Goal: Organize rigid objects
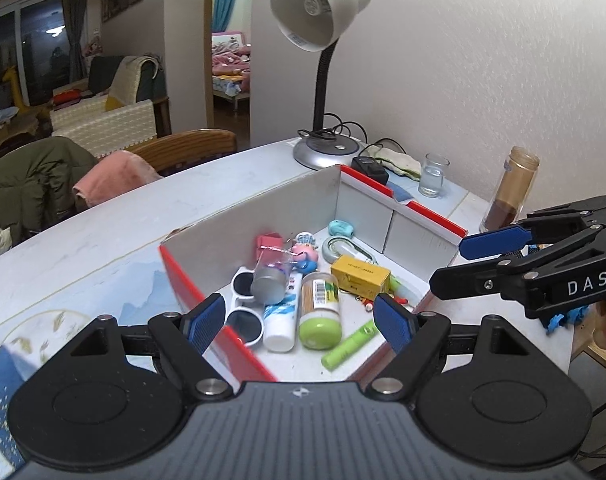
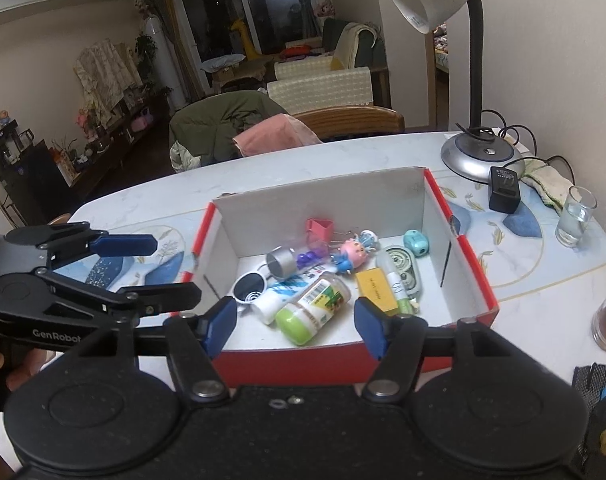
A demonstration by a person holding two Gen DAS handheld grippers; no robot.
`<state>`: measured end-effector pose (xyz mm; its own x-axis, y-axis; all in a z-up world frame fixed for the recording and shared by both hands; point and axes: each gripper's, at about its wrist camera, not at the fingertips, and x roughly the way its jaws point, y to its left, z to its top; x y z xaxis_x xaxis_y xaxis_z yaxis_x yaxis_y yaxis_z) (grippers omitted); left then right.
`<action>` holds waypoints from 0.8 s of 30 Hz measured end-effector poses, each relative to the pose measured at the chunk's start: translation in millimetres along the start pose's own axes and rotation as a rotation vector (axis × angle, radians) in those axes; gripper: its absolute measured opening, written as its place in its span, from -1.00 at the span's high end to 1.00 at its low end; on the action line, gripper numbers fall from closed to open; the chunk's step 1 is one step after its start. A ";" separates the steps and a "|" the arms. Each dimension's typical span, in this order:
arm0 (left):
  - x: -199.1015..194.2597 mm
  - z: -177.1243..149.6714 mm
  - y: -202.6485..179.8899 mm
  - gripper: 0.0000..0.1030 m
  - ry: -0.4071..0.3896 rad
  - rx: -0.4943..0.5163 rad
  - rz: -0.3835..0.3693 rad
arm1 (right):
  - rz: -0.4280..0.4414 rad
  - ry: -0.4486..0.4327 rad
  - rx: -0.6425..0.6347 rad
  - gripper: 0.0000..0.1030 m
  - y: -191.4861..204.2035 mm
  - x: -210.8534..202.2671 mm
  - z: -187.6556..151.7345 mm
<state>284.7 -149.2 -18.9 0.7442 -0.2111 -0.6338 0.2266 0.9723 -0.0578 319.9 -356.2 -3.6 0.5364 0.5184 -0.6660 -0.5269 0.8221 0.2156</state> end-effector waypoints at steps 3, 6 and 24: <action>-10.9 -5.7 4.2 -0.66 -0.006 -0.014 0.004 | -0.009 -0.017 0.011 -0.28 8.6 -5.6 -3.8; -21.1 -11.5 7.2 -0.66 -0.015 -0.029 0.004 | -0.022 -0.033 0.022 -0.39 16.6 -10.8 -7.9; -55.3 -30.2 16.1 -1.00 -0.071 -0.090 -0.029 | -0.091 -0.169 0.044 -0.98 51.2 -40.3 -27.3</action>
<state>228.2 -118.8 -8.1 0.7816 -0.2424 -0.5748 0.1935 0.9702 -0.1459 253.3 -341.4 14.8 0.6852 0.4710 -0.5556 -0.4443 0.8747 0.1935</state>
